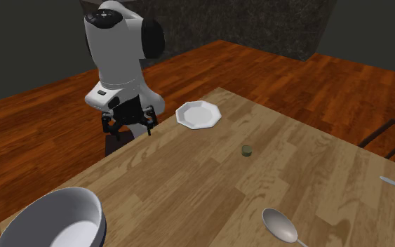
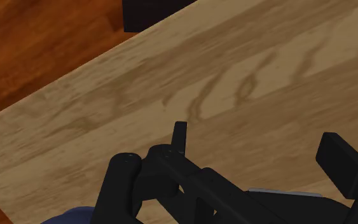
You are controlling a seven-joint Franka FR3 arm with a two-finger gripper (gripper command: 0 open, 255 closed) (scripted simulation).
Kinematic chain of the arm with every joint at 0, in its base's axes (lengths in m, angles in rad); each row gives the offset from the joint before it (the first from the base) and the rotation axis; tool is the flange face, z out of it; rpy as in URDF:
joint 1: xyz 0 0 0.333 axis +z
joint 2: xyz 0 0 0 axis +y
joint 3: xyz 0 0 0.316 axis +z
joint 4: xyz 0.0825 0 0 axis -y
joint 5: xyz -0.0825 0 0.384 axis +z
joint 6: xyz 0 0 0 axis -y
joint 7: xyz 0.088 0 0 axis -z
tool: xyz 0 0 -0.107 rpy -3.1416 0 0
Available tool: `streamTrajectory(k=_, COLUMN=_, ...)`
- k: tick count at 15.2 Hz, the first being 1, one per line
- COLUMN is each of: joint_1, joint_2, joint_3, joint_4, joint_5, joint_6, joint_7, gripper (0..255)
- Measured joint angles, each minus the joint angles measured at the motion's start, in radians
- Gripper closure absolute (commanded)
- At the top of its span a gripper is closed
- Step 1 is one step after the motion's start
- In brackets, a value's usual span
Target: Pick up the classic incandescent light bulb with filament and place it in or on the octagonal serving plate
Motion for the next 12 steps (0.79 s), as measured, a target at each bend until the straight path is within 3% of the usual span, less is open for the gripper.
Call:
streamTrajectory(k=4, joint_1=0.017, joint_2=-0.015, joint_3=0.037, joint_4=-0.031, joint_5=0.039, joint_6=0.048, joint_7=0.045, gripper=0)
streamTrajectory(k=12, joint_1=0.084, joint_2=-0.011, joint_3=0.199, joint_4=-0.093, joint_5=0.176, joint_6=0.248, joint_7=0.224, gripper=0)
